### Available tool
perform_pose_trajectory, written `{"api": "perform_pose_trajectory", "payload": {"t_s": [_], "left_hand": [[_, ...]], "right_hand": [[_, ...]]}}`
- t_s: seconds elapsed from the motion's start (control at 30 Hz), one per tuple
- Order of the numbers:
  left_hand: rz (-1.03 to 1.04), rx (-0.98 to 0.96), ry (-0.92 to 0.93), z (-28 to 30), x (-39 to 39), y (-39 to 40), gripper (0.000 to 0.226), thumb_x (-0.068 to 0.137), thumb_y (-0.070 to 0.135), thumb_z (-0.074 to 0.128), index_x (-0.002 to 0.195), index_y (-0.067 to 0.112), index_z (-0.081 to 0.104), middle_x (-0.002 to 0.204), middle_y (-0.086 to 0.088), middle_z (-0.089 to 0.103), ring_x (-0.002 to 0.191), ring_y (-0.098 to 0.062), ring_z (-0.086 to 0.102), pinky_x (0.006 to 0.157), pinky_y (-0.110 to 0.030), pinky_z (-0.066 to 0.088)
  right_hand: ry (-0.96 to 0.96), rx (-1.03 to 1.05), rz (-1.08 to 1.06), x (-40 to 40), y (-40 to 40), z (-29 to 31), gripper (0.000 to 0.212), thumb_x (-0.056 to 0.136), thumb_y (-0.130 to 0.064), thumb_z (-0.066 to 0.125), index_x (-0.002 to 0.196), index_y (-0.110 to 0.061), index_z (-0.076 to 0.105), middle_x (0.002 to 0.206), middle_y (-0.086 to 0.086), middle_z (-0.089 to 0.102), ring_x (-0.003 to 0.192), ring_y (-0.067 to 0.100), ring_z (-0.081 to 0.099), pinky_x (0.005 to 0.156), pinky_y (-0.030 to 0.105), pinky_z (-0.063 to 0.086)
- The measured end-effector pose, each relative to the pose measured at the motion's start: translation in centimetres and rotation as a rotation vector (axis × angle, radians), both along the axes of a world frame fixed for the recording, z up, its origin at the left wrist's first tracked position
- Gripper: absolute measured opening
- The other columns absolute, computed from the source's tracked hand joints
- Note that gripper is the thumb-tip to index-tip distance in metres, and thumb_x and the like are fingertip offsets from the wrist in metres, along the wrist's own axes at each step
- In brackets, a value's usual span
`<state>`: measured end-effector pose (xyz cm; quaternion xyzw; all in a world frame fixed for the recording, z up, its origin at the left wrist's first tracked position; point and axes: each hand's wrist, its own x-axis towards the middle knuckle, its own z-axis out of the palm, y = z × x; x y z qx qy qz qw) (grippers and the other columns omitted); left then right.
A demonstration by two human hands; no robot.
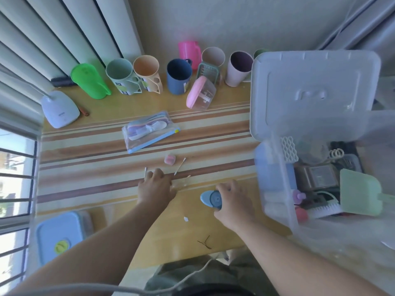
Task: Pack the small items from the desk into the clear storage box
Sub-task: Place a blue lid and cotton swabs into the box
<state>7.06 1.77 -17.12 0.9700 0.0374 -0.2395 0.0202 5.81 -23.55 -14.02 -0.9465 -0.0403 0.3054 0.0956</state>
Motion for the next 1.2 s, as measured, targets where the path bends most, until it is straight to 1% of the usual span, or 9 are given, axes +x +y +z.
{"api": "perform_pose_trajectory", "payload": {"t_s": [0.07,0.13,0.3,0.4,0.5,0.6,0.8,0.93,1.2], "left_hand": [[0.058,-0.061,0.03,0.9,1.6,0.0,0.052,0.083,0.073,0.059,0.118,0.035,0.06,0.121,0.003,0.053,0.118,-0.024,0.051,0.088,-0.041,0.051],[0.122,-0.15,0.002,1.0,3.9,-1.2,0.054,0.085,0.075,0.054,0.122,0.036,0.056,0.118,0.004,0.056,0.112,-0.025,0.057,0.085,-0.041,0.051],[0.144,-0.108,0.019,1.1,6.3,-2.5,0.025,0.095,0.025,0.051,0.115,0.029,0.067,0.111,0.001,0.058,0.099,-0.029,0.066,0.071,-0.037,0.05],[0.043,0.011,0.054,0.2,5.9,-3.1,0.018,0.095,0.016,0.053,0.107,0.022,0.065,0.114,-0.001,0.048,0.09,-0.029,0.067,0.06,-0.039,0.05],[0.008,0.015,0.11,-0.2,4.5,-2.1,0.02,0.097,0.015,0.047,0.101,0.024,0.065,0.111,0.0,0.054,0.095,-0.028,0.061,0.064,-0.038,0.047],[0.077,-0.076,0.103,-0.9,2.3,0.3,0.021,0.099,0.024,0.047,0.108,0.029,0.066,0.102,0.003,0.051,0.106,-0.025,0.055,0.07,-0.039,0.052],[0.044,-0.121,0.049,-0.5,-0.9,-0.5,0.044,0.085,0.071,0.058,0.114,0.037,0.061,0.121,0.012,0.057,0.122,-0.019,0.053,0.092,-0.038,0.05],[-0.024,-0.058,0.057,-0.3,-0.6,-2.1,0.022,0.093,0.05,0.055,0.105,0.038,0.068,0.12,0.016,0.064,0.121,-0.013,0.056,0.102,-0.039,0.043],[-0.184,0.175,0.163,0.6,-0.8,-4.2,0.025,0.095,0.023,0.045,0.114,0.025,0.061,0.116,0.004,0.061,0.113,-0.021,0.058,0.084,-0.045,0.039]], "right_hand": [[-0.004,-0.015,0.002,-0.1,-0.4,0.0,0.056,0.083,-0.035,0.077,0.13,-0.035,0.046,0.129,-0.003,0.039,0.112,0.023,0.043,0.083,0.037,0.054],[-0.012,-0.023,-0.032,-0.3,-1.1,-0.3,0.056,0.083,-0.035,0.076,0.13,-0.035,0.045,0.128,-0.003,0.039,0.109,0.021,0.041,0.082,0.035,0.052],[-0.026,0.011,0.014,-0.6,-0.4,0.0,0.056,0.084,-0.034,0.075,0.131,-0.034,0.044,0.129,-0.003,0.038,0.109,0.021,0.04,0.083,0.034,0.05],[-0.053,0.014,0.01,0.1,-0.5,0.0,0.057,0.085,-0.034,0.074,0.134,-0.034,0.046,0.128,-0.003,0.038,0.11,0.022,0.041,0.086,0.036,0.051],[-0.052,0.016,0.014,0.6,-0.3,0.0,0.056,0.085,-0.032,0.074,0.134,-0.034,0.046,0.128,-0.003,0.038,0.113,0.023,0.04,0.088,0.038,0.052],[-0.034,0.041,0.012,0.9,0.2,-0.2,0.058,0.086,-0.03,0.074,0.136,-0.034,0.047,0.13,-0.003,0.038,0.115,0.024,0.041,0.09,0.04,0.052],[-0.018,0.047,0.01,0.8,0.6,-1.2,0.057,0.086,-0.029,0.074,0.135,-0.034,0.048,0.127,-0.003,0.038,0.116,0.024,0.04,0.089,0.039,0.051],[-0.023,0.032,0.01,0.2,0.2,-1.3,0.059,0.084,-0.031,0.077,0.136,-0.034,0.048,0.125,-0.003,0.039,0.116,0.023,0.04,0.09,0.04,0.052],[-0.02,0.028,-0.004,-0.7,-0.8,-0.8,0.057,0.086,-0.033,0.076,0.136,-0.033,0.047,0.123,-0.003,0.037,0.112,0.022,0.04,0.089,0.038,0.049]]}}
